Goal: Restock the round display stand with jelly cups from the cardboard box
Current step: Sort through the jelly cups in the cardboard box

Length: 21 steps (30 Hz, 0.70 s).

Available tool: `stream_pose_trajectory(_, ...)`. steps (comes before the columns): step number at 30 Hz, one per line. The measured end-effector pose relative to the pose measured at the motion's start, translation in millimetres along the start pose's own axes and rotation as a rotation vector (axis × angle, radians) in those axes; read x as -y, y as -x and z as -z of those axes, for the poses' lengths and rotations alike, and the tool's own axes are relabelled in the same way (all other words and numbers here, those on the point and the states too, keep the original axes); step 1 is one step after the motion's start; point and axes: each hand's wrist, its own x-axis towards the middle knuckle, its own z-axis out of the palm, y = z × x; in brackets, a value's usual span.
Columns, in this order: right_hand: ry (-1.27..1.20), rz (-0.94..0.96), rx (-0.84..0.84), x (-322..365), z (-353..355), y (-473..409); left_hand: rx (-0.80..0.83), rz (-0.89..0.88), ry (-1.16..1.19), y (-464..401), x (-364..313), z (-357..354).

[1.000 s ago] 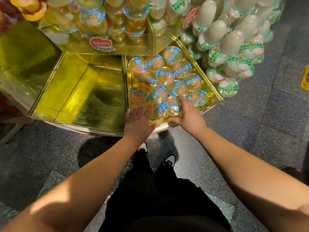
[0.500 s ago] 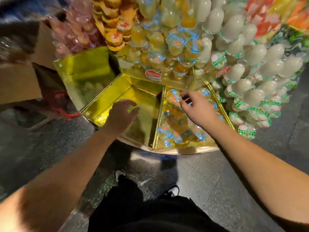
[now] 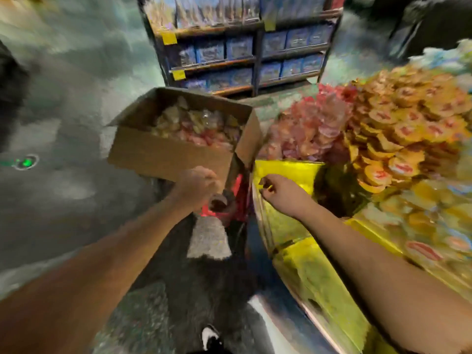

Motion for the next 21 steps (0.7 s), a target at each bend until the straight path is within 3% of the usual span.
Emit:
stream_pose_trajectory(6, 0.029, -0.029, 0.113, 52.1, -44.7, -89.8, 0.031, -0.001, -0.066, -45.2, 81.9, 48.5)
stream_pose_trajectory(12, 0.063, -0.086, 0.150, 66.9, -54.2, -174.3, 0.024, 0.040, -0.100, -119.2, 119.5, 82.4)
stream_pose_trajectory(21, 0.085, -0.098, 0.163, 63.9, -73.8, -375.3, 0.019, 0.203, -0.044, -302.3, 184.9, 119.4)
